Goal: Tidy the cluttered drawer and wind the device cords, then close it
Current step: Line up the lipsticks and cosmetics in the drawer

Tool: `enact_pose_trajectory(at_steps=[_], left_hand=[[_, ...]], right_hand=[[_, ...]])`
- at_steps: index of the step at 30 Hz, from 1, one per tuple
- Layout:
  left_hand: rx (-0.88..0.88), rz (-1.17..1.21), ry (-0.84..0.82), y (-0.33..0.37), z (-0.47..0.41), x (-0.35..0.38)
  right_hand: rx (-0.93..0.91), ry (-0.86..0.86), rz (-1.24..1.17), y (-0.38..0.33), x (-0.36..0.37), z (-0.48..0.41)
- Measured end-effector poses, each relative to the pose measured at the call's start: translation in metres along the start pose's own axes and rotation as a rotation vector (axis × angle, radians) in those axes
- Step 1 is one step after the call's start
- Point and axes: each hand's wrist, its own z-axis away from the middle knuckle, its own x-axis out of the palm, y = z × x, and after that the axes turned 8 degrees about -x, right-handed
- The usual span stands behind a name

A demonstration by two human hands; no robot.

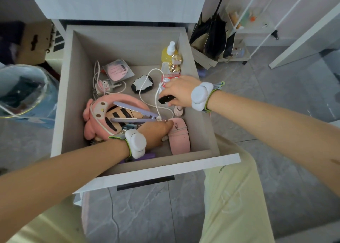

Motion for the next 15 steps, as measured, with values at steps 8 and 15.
enact_pose_trajectory(at_steps=[8,15], left_hand=[[-0.017,0.041,-0.111,-0.01,0.005,-0.006],[-0.146,0.022,0.168,-0.023,-0.005,-0.03]], right_hand=[[0.057,0.133,-0.079,0.002,0.003,-0.001],[0.104,0.194,-0.11,0.003,0.008,-0.003]])
